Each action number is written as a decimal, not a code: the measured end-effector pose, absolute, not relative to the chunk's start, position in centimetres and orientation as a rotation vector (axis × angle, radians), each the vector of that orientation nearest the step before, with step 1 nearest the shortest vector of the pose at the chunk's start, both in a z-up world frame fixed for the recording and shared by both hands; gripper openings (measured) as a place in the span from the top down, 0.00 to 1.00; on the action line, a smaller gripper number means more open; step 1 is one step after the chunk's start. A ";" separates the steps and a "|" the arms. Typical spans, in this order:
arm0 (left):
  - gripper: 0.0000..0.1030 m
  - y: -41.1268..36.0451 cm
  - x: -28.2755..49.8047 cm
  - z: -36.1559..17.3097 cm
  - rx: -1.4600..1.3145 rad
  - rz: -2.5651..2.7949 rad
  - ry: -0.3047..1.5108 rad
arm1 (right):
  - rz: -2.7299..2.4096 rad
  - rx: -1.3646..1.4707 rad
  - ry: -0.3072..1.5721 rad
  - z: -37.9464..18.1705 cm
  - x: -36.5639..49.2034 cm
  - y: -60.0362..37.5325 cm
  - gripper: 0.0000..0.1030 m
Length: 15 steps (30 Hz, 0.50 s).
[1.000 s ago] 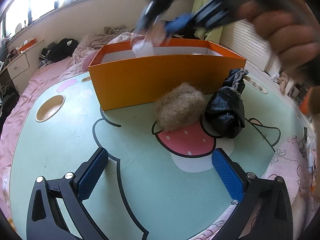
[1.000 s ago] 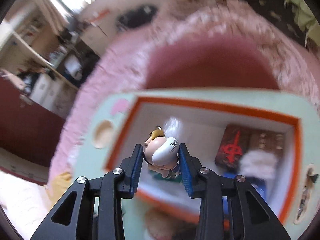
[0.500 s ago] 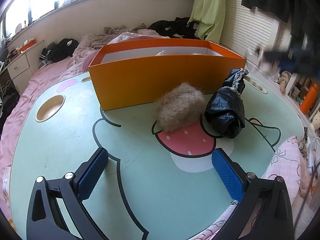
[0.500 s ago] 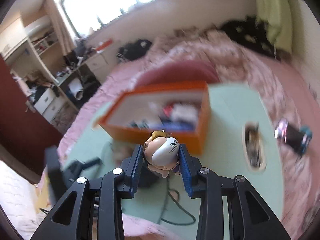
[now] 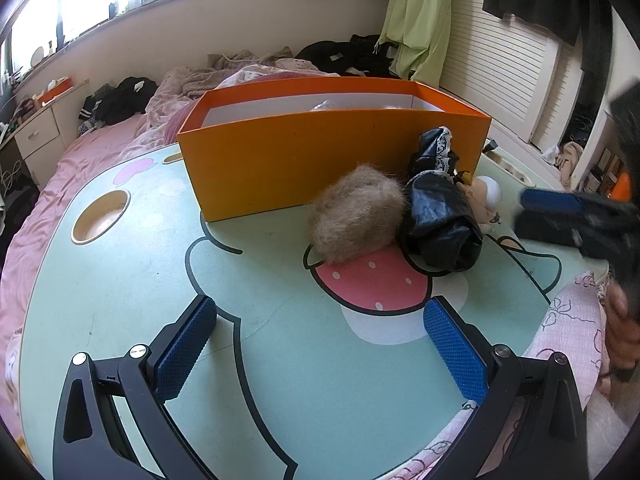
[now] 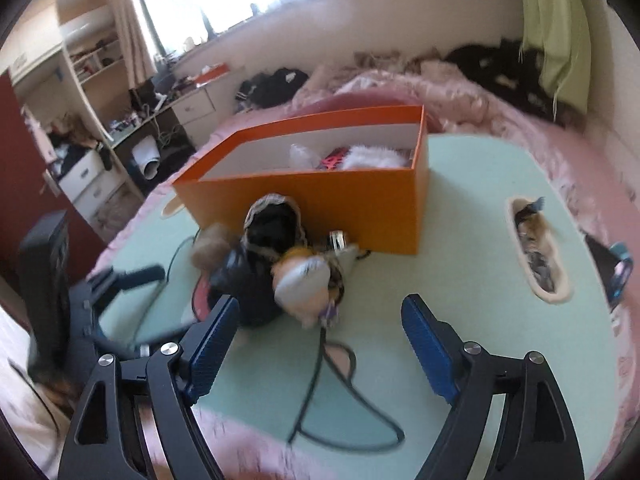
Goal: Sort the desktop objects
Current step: 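Lift the cat figurine out and set it beside the black doll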
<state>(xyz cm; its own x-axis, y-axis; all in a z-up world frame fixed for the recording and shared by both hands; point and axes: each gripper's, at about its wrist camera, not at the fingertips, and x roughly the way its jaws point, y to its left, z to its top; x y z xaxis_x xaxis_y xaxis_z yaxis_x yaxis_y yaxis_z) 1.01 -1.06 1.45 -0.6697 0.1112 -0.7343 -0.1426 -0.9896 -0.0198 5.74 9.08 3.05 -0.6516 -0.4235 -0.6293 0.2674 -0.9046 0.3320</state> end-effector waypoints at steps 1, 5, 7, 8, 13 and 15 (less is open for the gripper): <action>0.00 -1.0 1.0 1.5 -1.205 2.750 0.059 | -2.559 1.041 -0.268 2.7 6.4 9.0 0.15; 0.00 -1.1 1.1 1.4 -1.204 2.750 0.063 | -2.644 1.040 -0.090 1.1 7.9 7.5 0.10; 0.00 -1.1 1.2 1.4 -1.205 2.749 0.063 | -2.710 1.005 -0.004 0.7 8.0 6.2 0.05; 0.00 -1.1 1.2 1.4 -1.203 2.750 0.062 | -2.716 0.996 -0.025 0.5 8.0 6.1 0.01; 0.00 -0.9 1.2 1.5 -1.204 2.750 0.063 | -2.730 0.935 -0.042 -0.2 8.4 6.3 0.00; 0.00 -1.0 1.2 1.4 -1.204 2.750 0.064 | -2.729 0.921 -0.046 -0.4 8.5 6.4 0.00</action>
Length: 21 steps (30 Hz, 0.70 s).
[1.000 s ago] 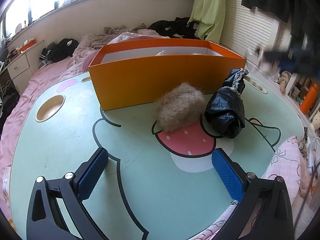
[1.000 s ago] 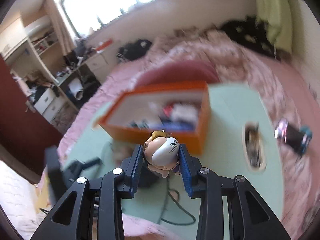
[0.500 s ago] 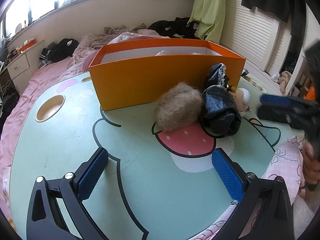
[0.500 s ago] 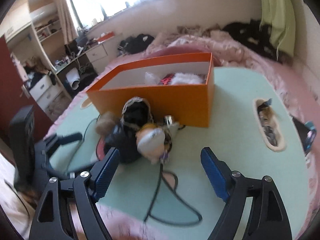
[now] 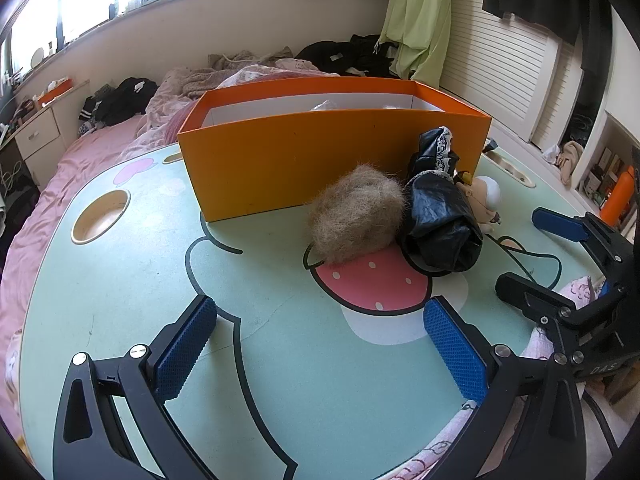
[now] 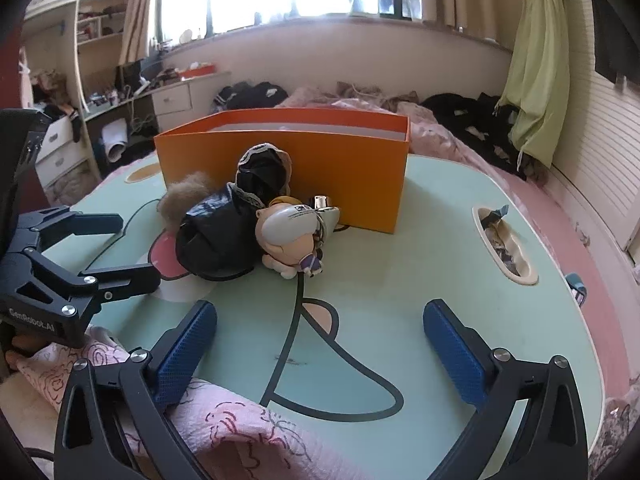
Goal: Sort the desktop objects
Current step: 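Lift the cat figurine out and set it beside the black doll, then reach into the box and grasp the white plastic bag with the left gripper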
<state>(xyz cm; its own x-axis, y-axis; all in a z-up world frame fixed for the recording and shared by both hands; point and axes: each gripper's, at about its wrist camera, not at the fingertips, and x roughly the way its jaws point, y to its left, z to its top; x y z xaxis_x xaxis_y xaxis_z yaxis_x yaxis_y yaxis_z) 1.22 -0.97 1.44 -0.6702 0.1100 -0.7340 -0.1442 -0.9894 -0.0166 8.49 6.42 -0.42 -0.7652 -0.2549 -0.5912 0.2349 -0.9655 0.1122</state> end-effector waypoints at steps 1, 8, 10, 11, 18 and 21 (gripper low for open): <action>0.00 -1.0 1.2 1.4 -1.204 2.749 0.064 | -2.729 0.917 -0.046 -0.4 8.5 6.4 0.00; 0.00 -1.0 1.2 1.4 -1.204 2.749 0.064 | -2.727 0.915 -0.042 -0.3 8.5 6.3 0.00; 0.00 -1.0 1.2 1.4 -1.204 2.749 0.064 | -2.727 0.915 -0.042 -0.3 8.5 6.3 0.00; 0.00 -1.0 1.2 1.4 -1.203 2.749 0.064 | -2.727 0.915 -0.041 -0.3 8.5 6.3 0.00; 0.00 -1.0 1.2 1.4 -1.203 2.749 0.065 | -2.725 0.915 -0.040 -0.4 8.6 6.3 0.00; 0.00 -1.0 1.2 1.4 -1.204 2.748 0.065 | -2.724 0.915 -0.039 -0.4 8.6 6.3 0.00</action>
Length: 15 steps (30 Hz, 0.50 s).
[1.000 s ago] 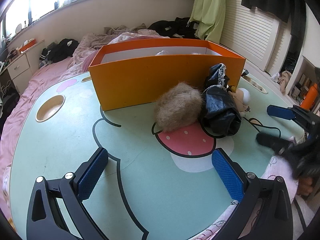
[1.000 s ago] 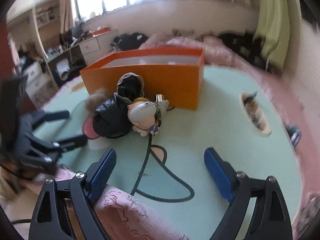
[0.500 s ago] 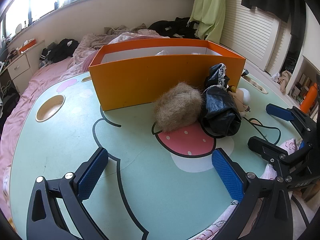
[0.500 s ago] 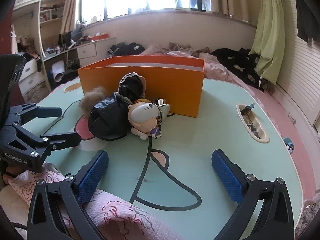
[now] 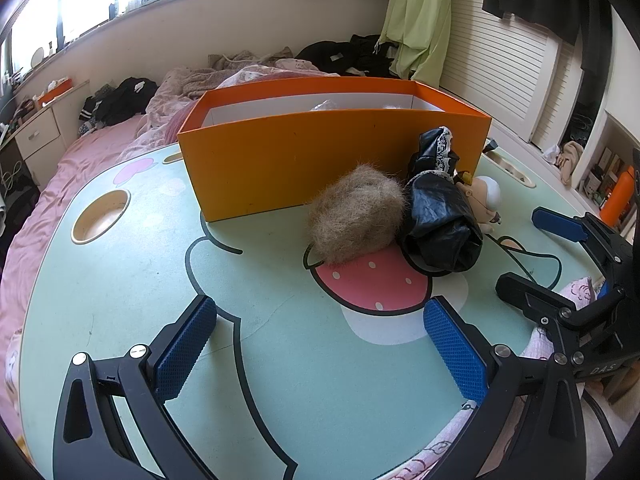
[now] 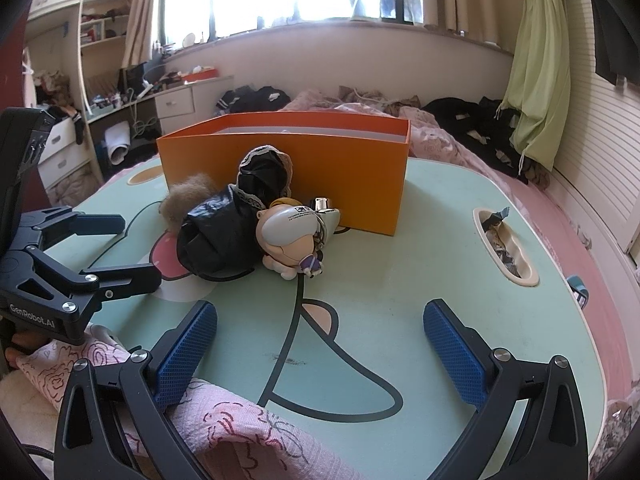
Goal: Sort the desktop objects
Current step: 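Reach into the box and grasp the white plastic bag with the left gripper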
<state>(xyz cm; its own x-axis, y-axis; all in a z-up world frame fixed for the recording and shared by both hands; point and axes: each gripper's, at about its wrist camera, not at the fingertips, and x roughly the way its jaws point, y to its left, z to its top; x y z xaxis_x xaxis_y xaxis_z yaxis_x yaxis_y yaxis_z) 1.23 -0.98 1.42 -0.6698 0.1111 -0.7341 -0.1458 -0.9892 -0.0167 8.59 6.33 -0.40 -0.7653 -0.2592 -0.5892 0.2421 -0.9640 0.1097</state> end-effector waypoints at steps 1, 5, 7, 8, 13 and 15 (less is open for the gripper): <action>0.00 -1.1 1.2 1.4 -1.203 2.748 0.065 | -2.725 0.915 -0.039 -0.4 8.6 6.3 0.00; 0.00 -1.0 1.3 1.4 -1.205 2.749 0.066 | -2.721 0.916 -0.036 -0.4 8.6 6.3 0.00; 0.00 -1.0 1.4 1.5 -1.206 2.753 0.066 | -2.720 0.915 -0.037 -0.4 8.6 6.4 0.00; 0.00 -1.0 1.5 1.5 -1.206 2.756 0.065 | -2.720 0.915 -0.037 -0.4 8.7 6.3 0.00; 0.00 -1.3 1.5 2.0 -1.182 2.766 0.055 | -2.719 0.915 -0.034 -0.5 8.7 6.4 0.00; 0.00 -1.8 1.0 2.8 -1.146 2.779 0.033 | -2.718 0.916 -0.034 -0.5 8.7 6.4 0.00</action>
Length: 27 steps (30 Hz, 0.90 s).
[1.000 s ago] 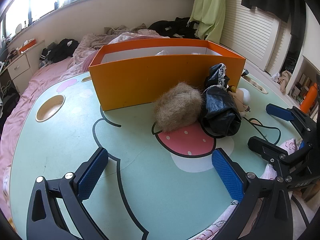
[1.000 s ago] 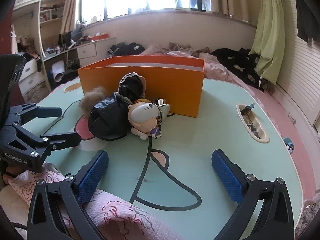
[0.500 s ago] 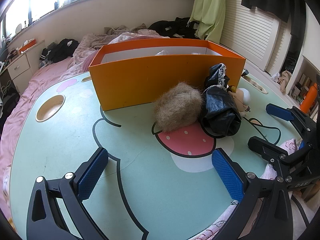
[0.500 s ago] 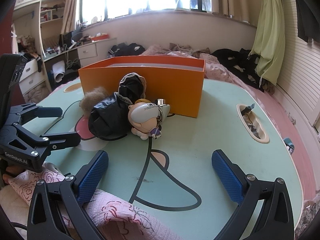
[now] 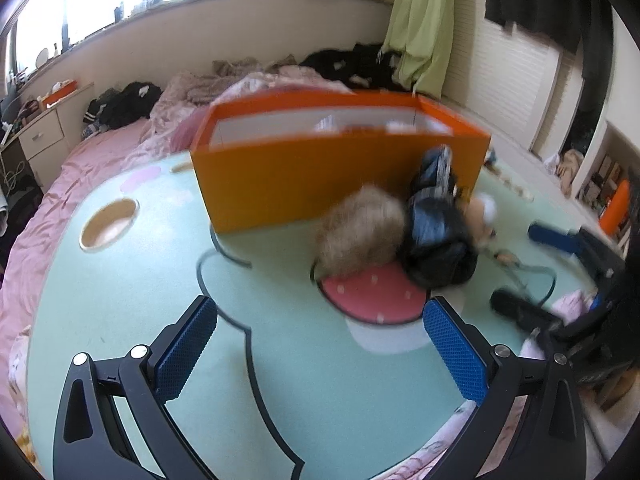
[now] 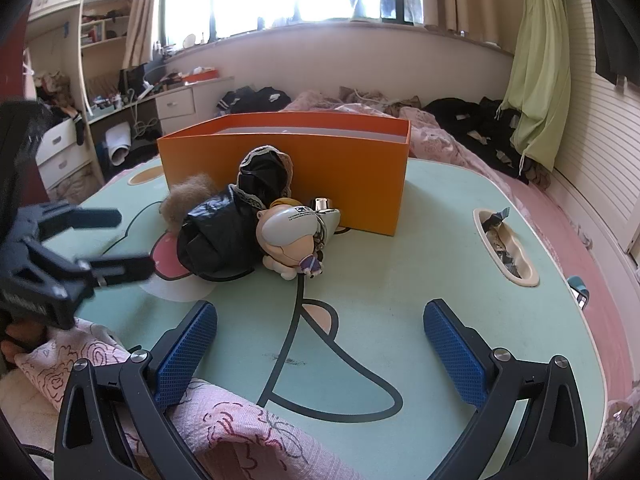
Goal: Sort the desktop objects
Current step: 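Reach into the box and grasp the white plastic bag with the left gripper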
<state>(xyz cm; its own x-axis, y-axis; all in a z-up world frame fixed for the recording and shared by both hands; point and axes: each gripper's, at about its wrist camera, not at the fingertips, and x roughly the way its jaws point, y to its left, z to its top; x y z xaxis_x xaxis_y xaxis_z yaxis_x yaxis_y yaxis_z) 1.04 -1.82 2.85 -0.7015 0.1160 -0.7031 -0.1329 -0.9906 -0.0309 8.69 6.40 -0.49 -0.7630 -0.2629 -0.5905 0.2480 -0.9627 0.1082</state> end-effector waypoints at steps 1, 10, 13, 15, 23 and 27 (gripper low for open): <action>0.00 -2.0 0.8 3.6 -1.127 2.783 0.018 | -2.718 0.916 -0.034 -0.5 8.7 6.4 0.00; 0.12 -1.9 -7.0 11.6 -1.115 2.728 -0.060 | -2.716 0.915 -0.033 -0.6 8.8 6.5 0.00; 0.29 -1.6 -11.7 11.1 -1.252 2.646 -0.141 | -2.716 0.915 -0.032 -0.6 8.8 6.5 0.00; 0.35 -1.4 -14.3 9.7 -1.354 2.603 -0.200 | -2.715 0.914 -0.033 -0.6 8.8 6.5 0.00; 0.51 -0.7 -20.5 3.5 -1.647 2.523 -0.309 | -2.712 0.914 -0.030 -0.6 8.8 6.6 0.00; 0.67 -0.8 -21.2 2.1 -1.717 2.484 -0.332 | -2.711 0.914 -0.029 -0.7 8.8 6.6 0.00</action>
